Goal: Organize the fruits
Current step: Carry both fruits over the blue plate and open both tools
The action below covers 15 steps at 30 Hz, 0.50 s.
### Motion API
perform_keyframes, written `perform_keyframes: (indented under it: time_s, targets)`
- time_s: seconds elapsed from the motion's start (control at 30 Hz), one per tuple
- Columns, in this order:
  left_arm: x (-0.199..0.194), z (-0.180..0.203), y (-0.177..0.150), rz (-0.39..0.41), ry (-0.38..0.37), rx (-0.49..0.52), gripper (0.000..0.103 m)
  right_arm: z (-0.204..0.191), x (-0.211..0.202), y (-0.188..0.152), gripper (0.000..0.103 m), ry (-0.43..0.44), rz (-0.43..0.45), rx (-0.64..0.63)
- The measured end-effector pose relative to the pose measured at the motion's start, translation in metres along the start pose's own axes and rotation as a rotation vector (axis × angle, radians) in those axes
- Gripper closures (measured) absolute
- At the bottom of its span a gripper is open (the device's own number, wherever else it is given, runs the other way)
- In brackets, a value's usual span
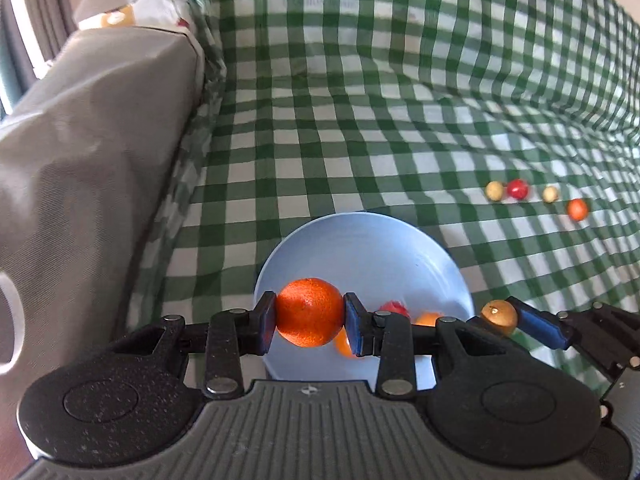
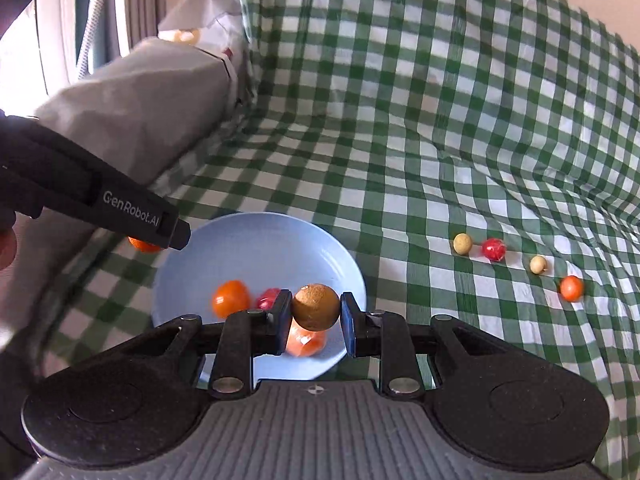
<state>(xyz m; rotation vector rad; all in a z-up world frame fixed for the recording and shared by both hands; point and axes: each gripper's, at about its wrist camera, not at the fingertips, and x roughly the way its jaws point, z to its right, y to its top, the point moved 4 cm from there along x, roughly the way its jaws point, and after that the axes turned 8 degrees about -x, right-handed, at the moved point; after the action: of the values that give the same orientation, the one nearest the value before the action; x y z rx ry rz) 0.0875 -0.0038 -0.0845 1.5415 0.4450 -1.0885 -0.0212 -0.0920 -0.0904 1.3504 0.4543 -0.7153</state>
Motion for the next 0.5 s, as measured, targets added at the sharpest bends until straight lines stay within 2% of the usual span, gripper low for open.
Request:
perform_keyframes:
  time_s: [0.27, 0.33, 0.4, 0.43, 0.47, 0.5]
  targets:
    - [0.053, 0.001, 0.010, -0.063, 0.042, 0.027, 0.063, 0.006, 0.051, 0.000, 0.076, 0.018, -0.060, -0.012]
    - [0.051, -0.002, 0.012, -0.044, 0.039, 0.029, 0.051, 0.005, 0.058, 0.002, 0.076, 0.037, -0.066, -0.012]
    - [0.041, -0.002, 0.016, -0.001, 0.028, 0.036, 0.007, 0.004, 0.064, 0.004, 0.073, 0.082, -0.079, 0.001]
    - [0.033, -0.003, 0.017, 0.028, 0.032, 0.031, 0.001, 0.005, 0.065, 0.006, 0.062, 0.093, -0.088, 0.005]
    - [0.022, -0.004, 0.018, 0.059, 0.034, 0.023, 0.000, 0.006, 0.063, 0.007, 0.049, 0.091, -0.088, 0.011]
    - [0.010, -0.004, 0.016, 0.075, 0.025, 0.024, 0.000, 0.008, 0.057, 0.008, 0.043, 0.085, -0.082, 0.018]
